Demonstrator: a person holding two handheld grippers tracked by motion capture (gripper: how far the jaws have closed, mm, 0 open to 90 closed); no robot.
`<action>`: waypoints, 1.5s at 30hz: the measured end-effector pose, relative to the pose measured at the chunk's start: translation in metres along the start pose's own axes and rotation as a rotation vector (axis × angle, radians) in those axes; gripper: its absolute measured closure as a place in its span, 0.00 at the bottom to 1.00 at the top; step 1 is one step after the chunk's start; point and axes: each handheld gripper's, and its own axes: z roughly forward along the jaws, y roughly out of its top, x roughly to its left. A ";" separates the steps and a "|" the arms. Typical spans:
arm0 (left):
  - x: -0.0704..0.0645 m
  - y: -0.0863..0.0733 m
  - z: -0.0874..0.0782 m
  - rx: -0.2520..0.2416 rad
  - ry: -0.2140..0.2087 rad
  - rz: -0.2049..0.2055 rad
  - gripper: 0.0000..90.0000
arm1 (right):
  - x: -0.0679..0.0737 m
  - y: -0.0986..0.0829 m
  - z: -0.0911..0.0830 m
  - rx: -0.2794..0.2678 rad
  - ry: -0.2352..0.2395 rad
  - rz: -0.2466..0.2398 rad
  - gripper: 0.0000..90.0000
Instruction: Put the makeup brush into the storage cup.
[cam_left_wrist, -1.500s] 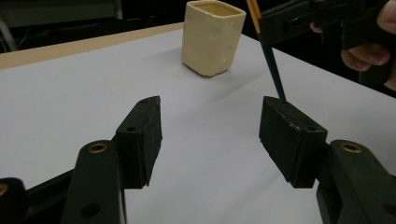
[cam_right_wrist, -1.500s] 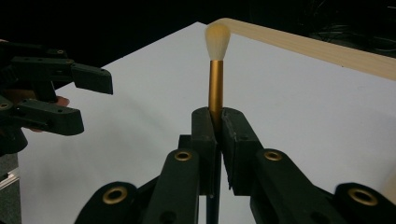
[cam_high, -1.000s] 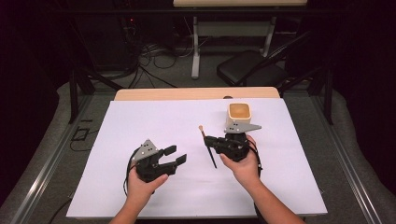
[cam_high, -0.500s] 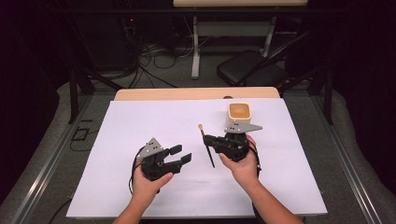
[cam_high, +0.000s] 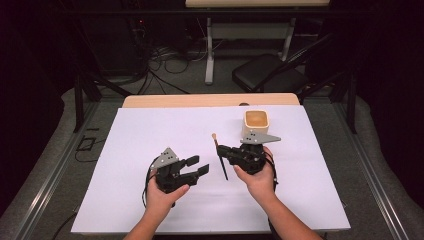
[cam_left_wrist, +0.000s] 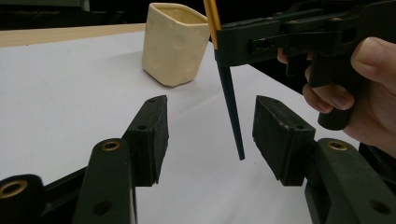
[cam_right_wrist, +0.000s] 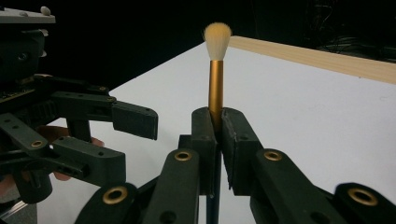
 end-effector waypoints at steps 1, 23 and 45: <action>0.000 0.000 0.000 0.000 -0.002 0.003 0.51 | 0.000 -0.001 0.001 -0.007 0.002 0.001 0.93; -0.004 -0.002 0.015 -0.002 -0.040 -0.035 0.57 | 0.002 -0.005 0.002 -0.048 0.003 0.031 0.93; -0.003 -0.007 0.028 0.016 -0.063 -0.087 0.66 | 0.004 -0.007 0.002 -0.061 0.003 0.033 0.93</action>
